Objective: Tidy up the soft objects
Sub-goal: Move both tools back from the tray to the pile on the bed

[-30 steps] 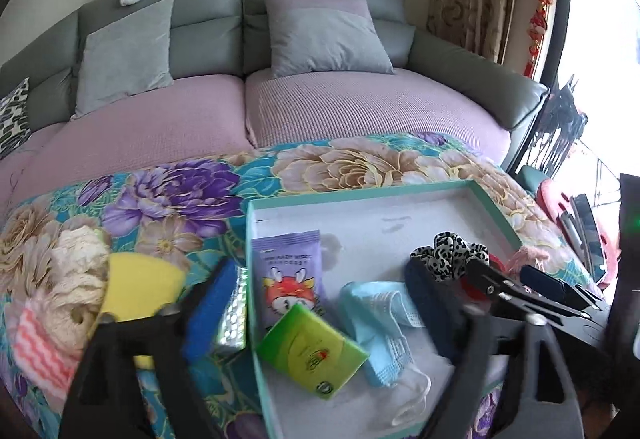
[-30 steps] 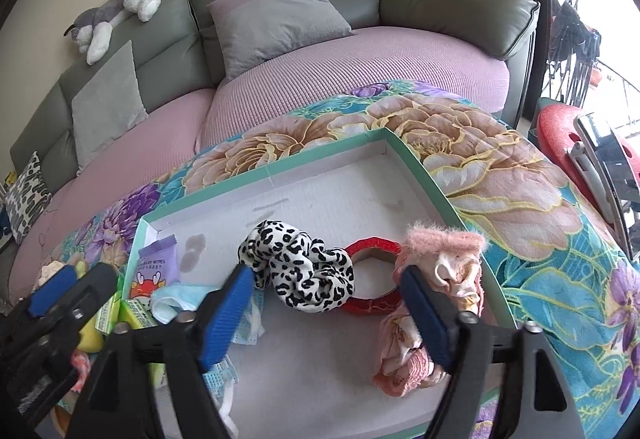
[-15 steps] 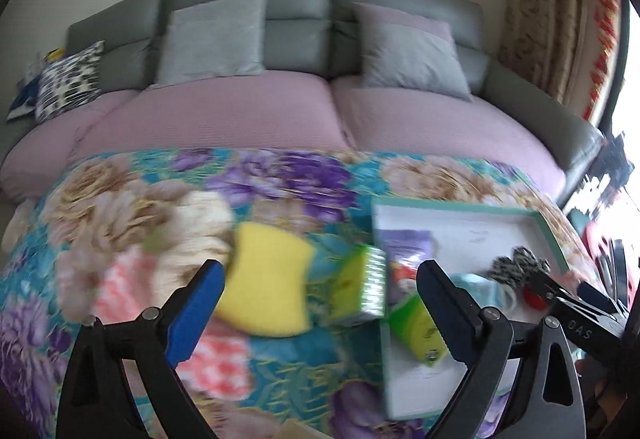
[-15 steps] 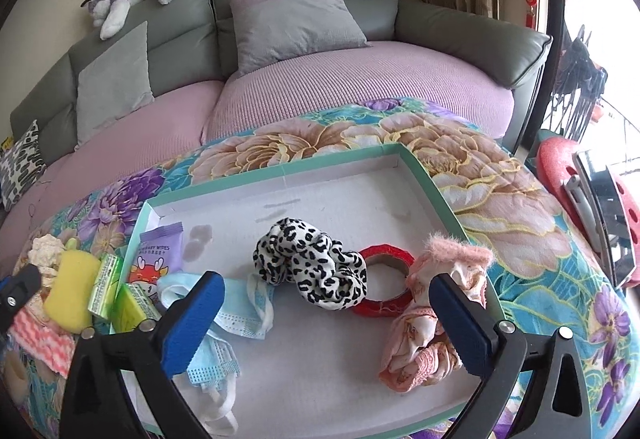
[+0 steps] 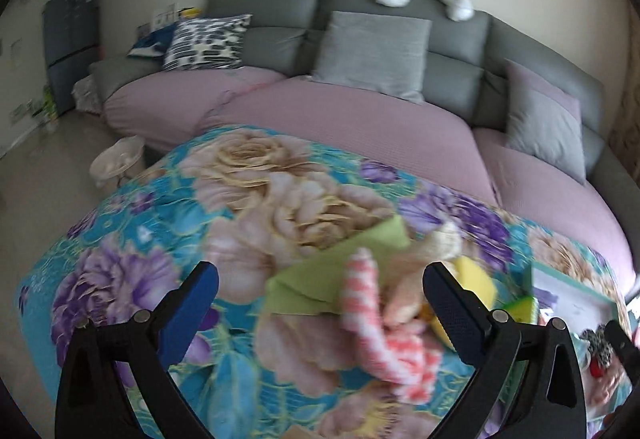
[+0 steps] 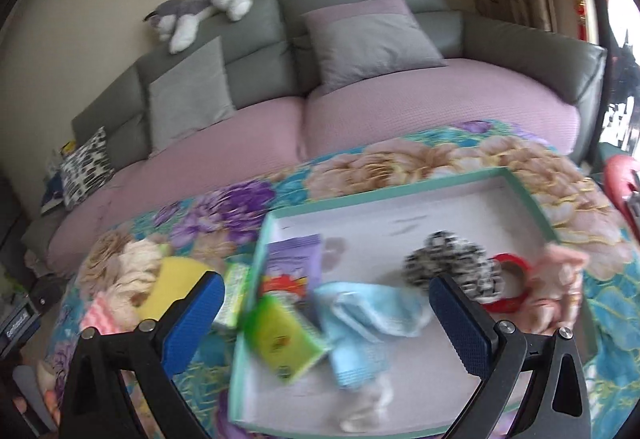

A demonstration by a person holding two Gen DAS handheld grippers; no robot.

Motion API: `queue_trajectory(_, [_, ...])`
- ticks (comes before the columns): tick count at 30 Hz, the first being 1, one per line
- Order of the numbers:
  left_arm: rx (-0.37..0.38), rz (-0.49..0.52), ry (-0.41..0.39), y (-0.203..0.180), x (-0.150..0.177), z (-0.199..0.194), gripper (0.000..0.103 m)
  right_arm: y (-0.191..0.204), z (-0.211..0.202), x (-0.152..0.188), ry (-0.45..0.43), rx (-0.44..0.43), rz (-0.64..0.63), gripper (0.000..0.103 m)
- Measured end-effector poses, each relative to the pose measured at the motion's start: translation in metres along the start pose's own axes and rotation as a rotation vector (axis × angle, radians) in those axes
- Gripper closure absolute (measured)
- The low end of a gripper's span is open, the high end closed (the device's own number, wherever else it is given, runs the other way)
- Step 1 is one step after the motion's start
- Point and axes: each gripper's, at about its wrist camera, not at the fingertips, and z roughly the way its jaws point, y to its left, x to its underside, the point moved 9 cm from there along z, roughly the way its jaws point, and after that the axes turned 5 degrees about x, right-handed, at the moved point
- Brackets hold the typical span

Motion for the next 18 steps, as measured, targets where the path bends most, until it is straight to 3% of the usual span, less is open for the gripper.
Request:
queue_trajectory(11, [-0.038,-0.103,0.02,0.056,0.002,0.003,0.001,0.106,0.016,0.036,0.061,-0.139,-0.122,0.0])
queue_trajectory(18, [-0.005,-0.131,0.06,0.061,0.008,0.011,0.001,0.145,0.03,0.057,0.105,-0.169,-0.198,0.0])
